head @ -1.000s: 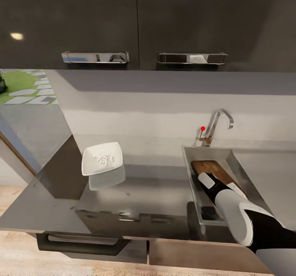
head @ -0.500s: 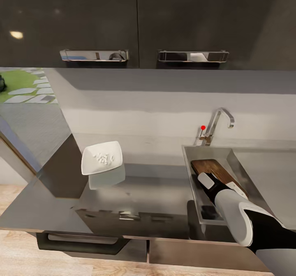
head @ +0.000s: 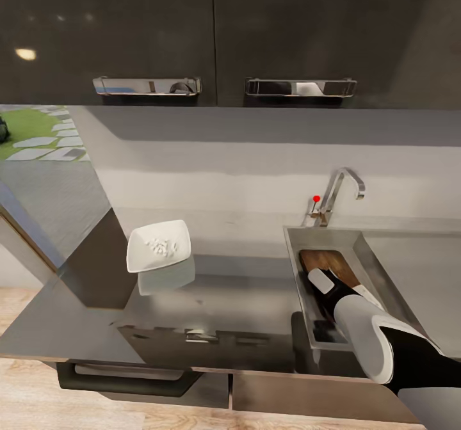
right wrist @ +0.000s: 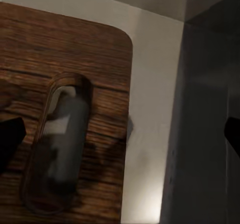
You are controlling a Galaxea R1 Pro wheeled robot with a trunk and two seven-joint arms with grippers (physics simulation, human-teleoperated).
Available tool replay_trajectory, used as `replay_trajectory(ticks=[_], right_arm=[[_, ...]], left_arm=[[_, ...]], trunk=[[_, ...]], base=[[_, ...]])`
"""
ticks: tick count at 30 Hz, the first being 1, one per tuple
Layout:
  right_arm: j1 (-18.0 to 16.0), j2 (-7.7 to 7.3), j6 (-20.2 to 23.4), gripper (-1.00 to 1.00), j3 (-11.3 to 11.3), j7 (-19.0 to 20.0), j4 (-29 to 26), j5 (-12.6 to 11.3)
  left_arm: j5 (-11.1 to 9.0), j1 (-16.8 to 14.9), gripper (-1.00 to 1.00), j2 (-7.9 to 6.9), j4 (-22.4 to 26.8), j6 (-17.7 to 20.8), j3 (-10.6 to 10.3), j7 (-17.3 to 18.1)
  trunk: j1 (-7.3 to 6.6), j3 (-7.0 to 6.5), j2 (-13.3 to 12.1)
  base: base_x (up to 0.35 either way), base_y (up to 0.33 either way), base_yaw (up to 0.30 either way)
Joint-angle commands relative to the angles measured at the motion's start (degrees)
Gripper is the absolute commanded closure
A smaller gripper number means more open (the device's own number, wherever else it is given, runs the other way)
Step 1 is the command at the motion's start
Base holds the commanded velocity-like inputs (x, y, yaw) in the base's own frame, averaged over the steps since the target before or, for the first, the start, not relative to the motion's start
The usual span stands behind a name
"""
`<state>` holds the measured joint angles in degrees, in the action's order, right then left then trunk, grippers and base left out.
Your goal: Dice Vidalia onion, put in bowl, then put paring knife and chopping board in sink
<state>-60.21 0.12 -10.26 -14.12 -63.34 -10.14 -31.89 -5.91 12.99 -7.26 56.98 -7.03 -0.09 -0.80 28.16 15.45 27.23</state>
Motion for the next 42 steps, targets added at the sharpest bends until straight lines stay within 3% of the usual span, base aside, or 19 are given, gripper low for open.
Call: replay_trajectory(ticks=[1,4,7,13,20,24,25,27,28,31,34,38,42], right_arm=[[-0.02,0.02,-0.59,-1.0,0.22,-0.17,-0.21,-0.49],[-0.04,0.28,-0.47,-1.0,0.18,-0.51,-1.1,-0.37],[-0.03,0.78,1.22,-1.0,0.31,-1.56,-7.81,-0.14],[-0.01,3.87,13.72,-1.0,0.76,-6.37,-24.31,0.13],[0.0,5.52,24.22,-1.0,1.51,-6.86,-32.97,0.16],[0.05,7.23,29.47,-1.0,5.36,-6.61,-38.91,0.08],[0.47,7.56,34.5,-1.0,7.2,-5.83,-45.47,-0.18],[4.03,7.68,40.35,-1.0,7.76,-1.45,-54.41,-0.38],[4.91,7.69,41.41,-1.0,7.82,-0.31,-56.07,-0.4],[10.53,7.61,47.51,-1.0,9.35,8.4,-65.93,-0.25],[14.1,7.41,49.2,-1.0,11.95,12.41,-70.59,-0.08],[17.19,6.71,49.66,-1.0,17.82,13.96,-74.51,-0.02],[19.16,6.33,49.71,-1.0,19.81,14.27,-77.24,-0.02]], left_arm=[[-0.59,0.02,-1.0,-0.03,0.06,-0.09,-0.09,-0.08],[-0.59,0.02,-1.0,-0.03,0.06,-0.09,-0.1,-0.08],[-0.59,0.02,-1.0,-0.03,0.06,-0.09,-0.14,-0.08],[-0.59,0.02,-1.0,-0.03,0.06,-0.09,-0.13,-0.08],[-0.59,0.02,-1.0,-0.03,0.06,-0.09,-0.1,-0.08],[-0.59,0.02,-1.0,-0.03,0.06,-0.09,-0.09,-0.08],[-0.59,0.02,-1.0,-0.03,0.06,-0.09,-0.11,-0.08],[-0.59,0.02,-1.0,-0.03,0.06,-0.09,-0.09,-0.08],[-0.59,0.02,-1.0,-0.03,0.06,-0.09,-0.09,-0.08],[-0.59,0.02,-1.0,-0.03,0.06,-0.09,-0.1,-0.08],[-0.59,0.02,-1.0,-0.03,0.06,-0.09,-0.12,-0.08],[-0.59,0.02,-1.0,-0.04,0.06,-0.09,-0.14,-0.08],[-0.59,0.02,-1.0,-0.05,0.06,-0.09,-0.1,-0.08]], trunk=[[0.03,0.09,0.09],[0.03,0.09,0.09],[0.03,0.09,0.09],[0.03,0.09,0.09],[0.03,0.09,0.09],[0.03,0.09,0.09],[0.03,0.09,0.09],[0.03,0.09,0.09],[0.03,0.09,0.09],[0.03,0.09,0.09],[0.03,0.09,0.09],[0.03,0.09,0.09],[0.03,0.09,0.09]], base=[[0.0,0.0,0.0],[0.0,0.0,0.0],[0.0,0.0,0.0],[0.0,0.0,0.0],[0.0,0.0,0.0],[0.0,0.0,0.0],[0.0,0.0,0.0],[0.0,0.0,0.0],[0.0,0.0,0.0],[-0.008,0.0,0.0],[-0.153,0.0,0.0],[-0.296,0.0,0.0],[-0.33,0.0,0.0]])
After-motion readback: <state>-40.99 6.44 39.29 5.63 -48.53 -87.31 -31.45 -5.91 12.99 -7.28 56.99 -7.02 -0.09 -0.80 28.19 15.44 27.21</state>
